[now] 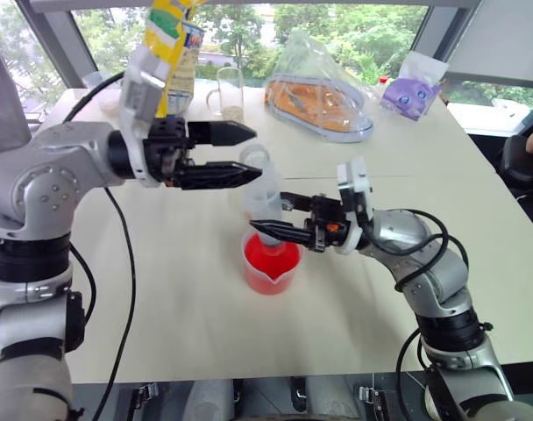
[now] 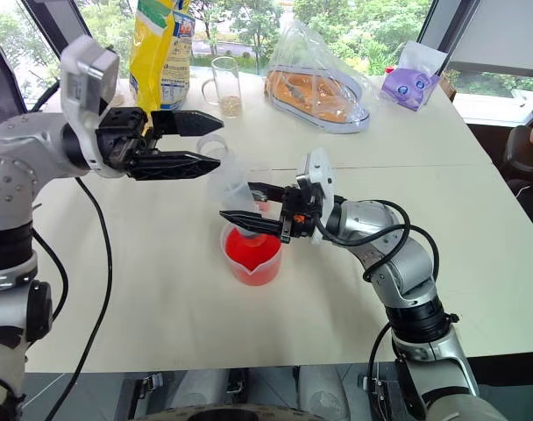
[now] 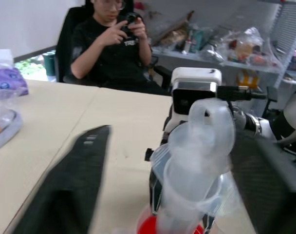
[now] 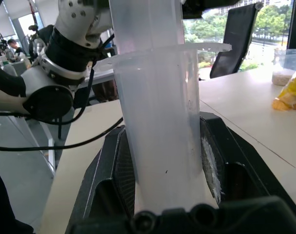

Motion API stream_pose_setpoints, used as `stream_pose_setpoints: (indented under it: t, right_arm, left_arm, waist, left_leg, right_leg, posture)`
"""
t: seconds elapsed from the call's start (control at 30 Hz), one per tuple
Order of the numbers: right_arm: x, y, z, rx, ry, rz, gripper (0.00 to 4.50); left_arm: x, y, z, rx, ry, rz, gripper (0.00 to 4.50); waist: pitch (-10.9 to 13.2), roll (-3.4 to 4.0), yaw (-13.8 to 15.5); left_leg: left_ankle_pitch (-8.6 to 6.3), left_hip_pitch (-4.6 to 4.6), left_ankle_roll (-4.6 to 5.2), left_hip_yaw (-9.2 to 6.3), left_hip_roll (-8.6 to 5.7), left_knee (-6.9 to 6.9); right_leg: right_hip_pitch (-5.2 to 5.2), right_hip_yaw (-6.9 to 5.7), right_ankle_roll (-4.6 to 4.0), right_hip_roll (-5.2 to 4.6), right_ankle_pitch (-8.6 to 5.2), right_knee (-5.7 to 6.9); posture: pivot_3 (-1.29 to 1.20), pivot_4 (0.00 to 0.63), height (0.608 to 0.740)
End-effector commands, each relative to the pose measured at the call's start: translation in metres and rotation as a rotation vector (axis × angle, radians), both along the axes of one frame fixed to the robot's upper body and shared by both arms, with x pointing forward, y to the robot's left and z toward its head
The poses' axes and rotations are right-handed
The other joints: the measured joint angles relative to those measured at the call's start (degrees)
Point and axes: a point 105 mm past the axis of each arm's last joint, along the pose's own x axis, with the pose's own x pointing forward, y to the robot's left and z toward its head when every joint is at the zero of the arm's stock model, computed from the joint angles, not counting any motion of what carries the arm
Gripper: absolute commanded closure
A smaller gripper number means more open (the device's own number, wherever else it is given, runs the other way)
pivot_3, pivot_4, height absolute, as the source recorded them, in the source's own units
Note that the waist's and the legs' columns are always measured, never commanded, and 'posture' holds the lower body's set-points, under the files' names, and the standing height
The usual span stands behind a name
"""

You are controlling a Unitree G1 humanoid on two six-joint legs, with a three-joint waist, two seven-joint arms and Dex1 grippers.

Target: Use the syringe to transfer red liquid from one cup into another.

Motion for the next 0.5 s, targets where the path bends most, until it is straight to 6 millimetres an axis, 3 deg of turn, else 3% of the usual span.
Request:
stream_pose_setpoints:
  t: [0.03,0.2,0.37,0.47,0.5]
  right_arm:
    - [-0.014,0.0,0.028,0.057,-0.094,0.039,3.0]
    - [-0.014,-0.002,0.034,0.082,-0.061,0.038,3.0]
    - [-0.009,-0.005,0.053,0.15,-0.025,0.025,3.0]
    - [0.007,-0.013,0.083,0.258,0.014,-0.012,3.0]
    - [0.022,-0.017,0.098,0.29,0.018,-0.036,3.0]
  left_arm:
    - [-0.004,0.011,0.009,-0.014,-0.024,0.026,0.08]
    - [-0.011,0.029,0.009,-0.002,-0.028,0.065,0.08]
    - [-0.007,0.048,0.008,0.011,-0.029,0.155,0.08]
    - [-0.001,0.058,0.009,0.003,-0.034,0.218,0.08]
    - [0.002,0.061,0.008,-0.001,-0.038,0.24,0.08]
  waist:
    - [0.0,0.0,-0.04]
    - [0.01,0.01,-0.3]
    - [0.01,0.01,-0.04]
    - [0.01,0.01,-0.11]
    - [0.01,0.01,-0.12]
  left_leg:
    - [0.0,0.0,0.0,0.0,0.0,0.0]
    - [0.0,0.03,0.0,0.01,0.03,-0.02]
    - [0.01,0.03,-0.01,0.01,0.03,0.0]
    - [0.01,0.03,-0.01,0.02,0.02,0.0]
    - [0.01,0.03,-0.02,0.02,0.02,0.01]
  right_leg:
    - [0.0,0.0,0.0,0.0,0.0,0.0]
    - [-0.01,0.0,0.0,0.01,0.0,0.03]
    - [-0.01,0.0,-0.01,0.01,0.0,0.03]
    - [0.0,0.0,-0.01,-0.01,0.0,0.03]
    - [-0.01,0.0,-0.02,-0.01,0.0,0.03]
  posture:
    - [0.0,0.15,0.74]
    - [0.0,0.15,0.74]
    - [0.0,0.15,0.74]
    - [0.0,0.15,0.74]
    - [0.0,0.15,0.74]
